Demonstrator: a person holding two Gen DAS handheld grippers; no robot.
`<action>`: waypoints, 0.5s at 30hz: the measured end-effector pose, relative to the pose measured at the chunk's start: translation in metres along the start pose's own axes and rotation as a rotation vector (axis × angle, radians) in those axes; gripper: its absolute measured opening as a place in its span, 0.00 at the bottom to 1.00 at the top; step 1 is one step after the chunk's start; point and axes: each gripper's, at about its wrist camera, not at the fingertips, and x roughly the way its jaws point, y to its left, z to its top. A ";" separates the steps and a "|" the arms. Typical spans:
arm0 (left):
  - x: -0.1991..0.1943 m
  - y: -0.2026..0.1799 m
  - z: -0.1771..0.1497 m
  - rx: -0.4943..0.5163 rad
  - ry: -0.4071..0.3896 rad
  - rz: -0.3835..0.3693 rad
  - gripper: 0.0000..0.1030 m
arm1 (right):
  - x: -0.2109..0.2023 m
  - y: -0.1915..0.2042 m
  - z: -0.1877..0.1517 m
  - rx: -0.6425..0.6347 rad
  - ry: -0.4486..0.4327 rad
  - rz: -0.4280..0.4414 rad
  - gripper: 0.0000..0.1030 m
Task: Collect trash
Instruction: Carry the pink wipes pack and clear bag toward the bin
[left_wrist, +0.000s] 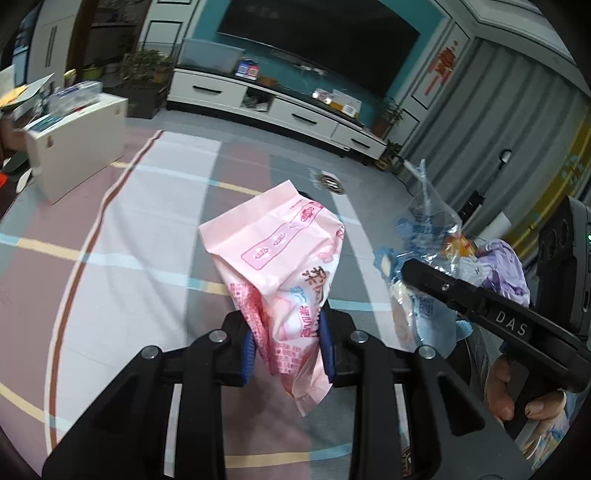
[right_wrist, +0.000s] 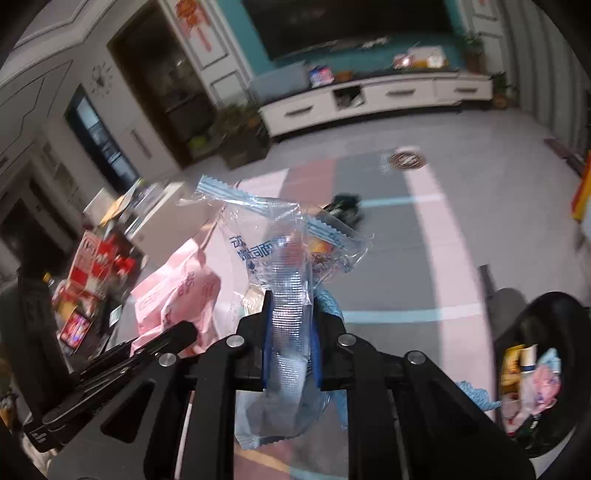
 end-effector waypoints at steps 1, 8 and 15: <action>0.000 -0.006 -0.003 0.007 0.002 -0.006 0.28 | -0.005 -0.005 0.000 0.004 -0.015 -0.012 0.17; 0.016 -0.049 -0.003 0.072 0.022 -0.058 0.28 | -0.040 -0.056 0.000 0.076 -0.104 -0.105 0.20; 0.032 -0.092 -0.006 0.130 0.045 -0.125 0.28 | -0.070 -0.092 -0.005 0.153 -0.172 -0.154 0.20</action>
